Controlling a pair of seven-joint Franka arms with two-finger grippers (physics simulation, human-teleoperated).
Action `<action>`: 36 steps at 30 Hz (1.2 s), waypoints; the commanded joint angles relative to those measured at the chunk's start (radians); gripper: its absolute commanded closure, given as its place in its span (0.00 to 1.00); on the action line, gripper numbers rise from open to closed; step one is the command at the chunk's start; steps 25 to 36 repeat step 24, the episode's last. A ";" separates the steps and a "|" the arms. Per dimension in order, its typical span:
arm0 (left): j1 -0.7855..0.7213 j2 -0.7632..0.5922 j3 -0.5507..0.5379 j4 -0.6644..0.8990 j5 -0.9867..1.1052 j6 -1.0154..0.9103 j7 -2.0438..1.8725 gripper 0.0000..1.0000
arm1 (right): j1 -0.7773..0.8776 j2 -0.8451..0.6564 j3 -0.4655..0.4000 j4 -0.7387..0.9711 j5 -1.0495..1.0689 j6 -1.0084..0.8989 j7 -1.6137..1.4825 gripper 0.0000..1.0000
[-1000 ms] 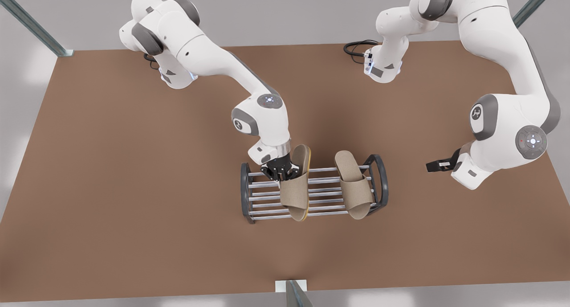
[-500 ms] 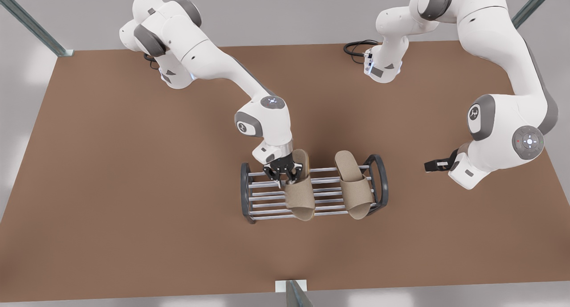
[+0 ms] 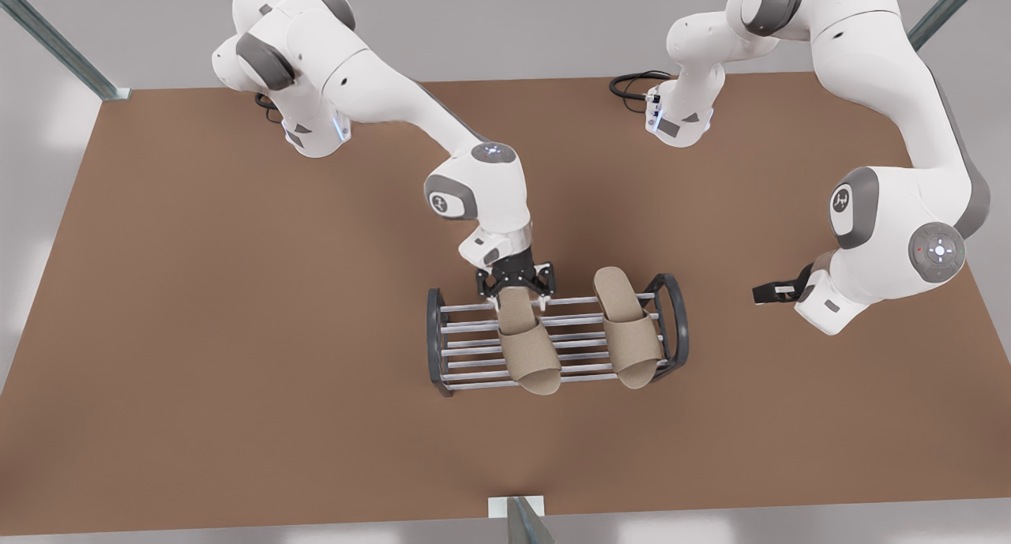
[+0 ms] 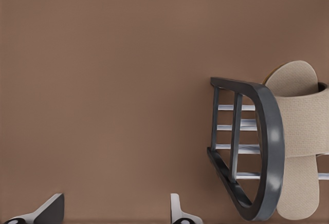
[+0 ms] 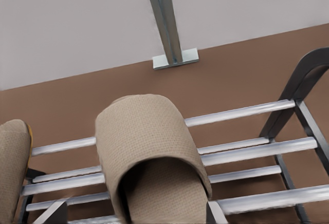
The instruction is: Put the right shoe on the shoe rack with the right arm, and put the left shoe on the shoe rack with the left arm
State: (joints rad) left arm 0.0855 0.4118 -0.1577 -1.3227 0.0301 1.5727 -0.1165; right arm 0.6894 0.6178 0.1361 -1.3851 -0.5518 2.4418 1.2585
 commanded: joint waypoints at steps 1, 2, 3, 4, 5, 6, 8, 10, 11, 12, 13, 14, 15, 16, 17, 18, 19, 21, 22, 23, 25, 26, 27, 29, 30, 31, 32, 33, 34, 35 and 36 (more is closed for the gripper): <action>-0.001 -0.001 0.000 0.000 0.001 0.000 0.006 0.00 | 0.002 -0.026 0.036 0.000 0.001 -0.101 0.096 0.00; -0.001 -0.001 0.000 0.000 0.001 0.000 0.008 0.00 | 0.002 -0.049 0.074 0.000 0.001 -0.159 0.124 0.00; 0.000 -0.002 0.000 0.000 0.001 0.000 0.008 0.00 | 0.002 -0.081 0.115 0.001 0.001 -0.217 0.150 0.00; 0.000 -0.002 0.000 0.000 0.001 -0.002 0.008 0.00 | -0.001 -0.133 0.140 0.001 0.003 -0.288 0.157 0.00; 0.000 -0.002 0.000 0.000 0.001 -0.002 0.008 0.00 | -0.007 -0.182 0.163 0.006 0.013 -0.334 0.154 0.00; 0.000 -0.001 0.000 0.000 0.001 0.000 0.008 0.00 | -0.008 -0.227 0.175 0.060 0.078 -0.418 0.145 0.00; -0.001 -0.001 0.000 0.000 0.001 0.000 0.008 0.00 | -0.089 -0.259 0.177 0.064 0.118 -0.494 0.137 0.00; 0.000 -0.001 0.000 0.000 0.001 0.000 0.008 0.00 | -0.198 -0.336 0.191 0.055 0.202 -0.572 0.015 0.00; 0.000 -0.001 0.000 0.000 0.001 0.000 0.008 0.00 | -0.232 -0.346 0.191 0.058 0.207 -0.572 -0.013 0.00; 0.000 -0.001 0.000 0.000 0.001 -0.002 0.008 0.00 | -0.287 -0.355 0.189 0.069 0.248 -0.572 -0.093 0.00; 0.000 -0.001 0.000 0.000 0.002 0.000 0.008 0.00 | -0.344 -0.362 0.189 0.075 0.280 -0.578 -0.165 0.00; -0.001 -0.001 0.000 0.000 0.002 0.000 0.008 0.00 | -0.458 -0.362 0.188 0.123 0.322 -0.652 -0.335 0.00; -0.001 -0.001 0.000 0.000 0.001 0.000 0.008 0.00 | -0.542 -0.366 0.189 0.120 0.366 -0.655 -0.474 0.00; -0.001 -0.001 0.000 0.000 0.001 0.000 0.008 0.00 | -0.619 -0.369 0.191 0.120 0.374 -0.656 -0.588 0.00; -0.001 -0.001 0.000 0.000 0.001 0.000 0.006 0.00 | -0.674 -0.375 0.189 0.121 0.409 -0.668 -0.683 0.00; -0.001 -0.001 0.000 0.000 0.001 0.000 0.006 0.00 | -0.724 -0.375 0.189 0.123 0.432 -0.687 -0.766 0.00; -0.001 -0.001 0.000 0.000 0.001 0.000 0.006 0.00 | -0.732 -0.375 0.188 0.121 0.441 -0.688 -0.783 0.00; -0.001 -0.001 0.000 0.000 0.001 0.000 0.006 0.00 | -0.735 -0.391 0.189 0.121 0.443 -0.708 -0.774 0.00; -0.001 -0.001 0.000 0.000 0.001 0.000 0.006 0.00 | -0.757 -0.388 0.189 0.117 0.443 -0.761 -0.784 0.00; -0.001 -0.001 0.000 0.000 0.001 0.000 0.008 0.00 | -0.758 -0.386 0.189 0.112 0.441 -0.757 -0.784 0.00; -0.001 -0.001 0.000 0.000 0.001 0.000 0.006 0.00 | -0.774 -0.394 0.191 0.083 0.443 -0.764 -0.789 0.00; -0.001 -0.001 0.000 0.000 0.001 0.000 0.006 0.00 | -0.774 -0.394 0.191 0.083 0.443 -0.764 -0.789 0.00; -0.001 -0.001 0.000 0.000 0.001 0.000 0.006 0.00 | -0.774 -0.394 0.191 0.083 0.443 -0.764 -0.789 0.00; -0.001 -0.001 0.000 0.000 0.001 0.000 0.006 0.00 | -0.774 -0.394 0.191 0.083 0.443 -0.764 -0.789 0.00; -0.001 -0.001 0.000 0.000 0.001 0.000 0.006 0.00 | -0.774 -0.394 0.191 0.083 0.443 -0.764 -0.789 0.00; -0.001 -0.001 0.000 0.000 0.001 0.000 0.006 0.00 | -0.774 -0.394 0.191 0.083 0.443 -0.764 -0.789 0.00; -0.001 -0.001 0.000 0.000 0.001 0.000 0.006 0.00 | -0.774 -0.394 0.191 0.083 0.443 -0.764 -0.789 0.00; -0.001 -0.001 0.000 0.000 0.001 0.000 0.006 0.00 | -0.774 -0.394 0.191 0.083 0.443 -0.764 -0.789 0.00; -0.001 -0.001 0.000 0.000 0.001 0.000 0.006 0.00 | -0.774 -0.394 0.191 0.083 0.443 -0.764 -0.789 0.00; -0.001 -0.001 0.000 0.000 0.001 0.000 0.006 0.00 | -0.774 -0.394 0.191 0.083 0.443 -0.764 -0.789 0.00; -0.001 -0.001 0.000 0.000 0.001 0.000 0.006 0.00 | -0.774 -0.394 0.191 0.083 0.443 -0.764 -0.789 0.00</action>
